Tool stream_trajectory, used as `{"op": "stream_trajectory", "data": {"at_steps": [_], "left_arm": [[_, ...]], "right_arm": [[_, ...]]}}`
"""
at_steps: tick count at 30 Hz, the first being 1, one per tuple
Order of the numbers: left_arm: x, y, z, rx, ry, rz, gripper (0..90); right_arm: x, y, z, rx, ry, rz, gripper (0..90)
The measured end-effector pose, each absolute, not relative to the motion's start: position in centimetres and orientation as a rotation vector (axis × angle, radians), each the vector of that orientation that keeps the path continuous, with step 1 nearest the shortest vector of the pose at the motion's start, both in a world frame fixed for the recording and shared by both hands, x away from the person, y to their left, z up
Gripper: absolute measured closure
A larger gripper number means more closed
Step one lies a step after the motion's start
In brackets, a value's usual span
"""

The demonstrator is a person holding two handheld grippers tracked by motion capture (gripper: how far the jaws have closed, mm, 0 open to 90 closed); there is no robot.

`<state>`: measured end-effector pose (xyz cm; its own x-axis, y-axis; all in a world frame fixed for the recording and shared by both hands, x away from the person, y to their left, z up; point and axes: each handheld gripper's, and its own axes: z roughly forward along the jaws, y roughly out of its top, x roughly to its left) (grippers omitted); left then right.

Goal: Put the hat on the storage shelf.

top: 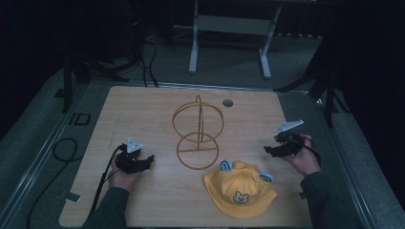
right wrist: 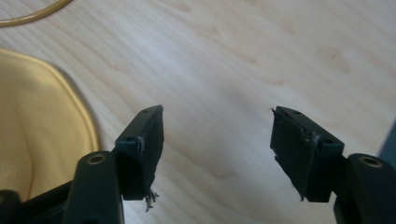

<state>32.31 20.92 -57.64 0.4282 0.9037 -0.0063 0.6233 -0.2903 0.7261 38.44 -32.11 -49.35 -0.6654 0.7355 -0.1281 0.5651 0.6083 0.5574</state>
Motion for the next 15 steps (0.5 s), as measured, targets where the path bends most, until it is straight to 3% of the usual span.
{"op": "stream_trajectory", "data": {"at_steps": [15], "left_arm": [[32.3, 20.9, -57.6, 2.024, 1.282, 0.544, 36.1]], "right_arm": [[43.0, -31.4, -44.1, 0.919, 2.628, 0.478, 43.2]]}}
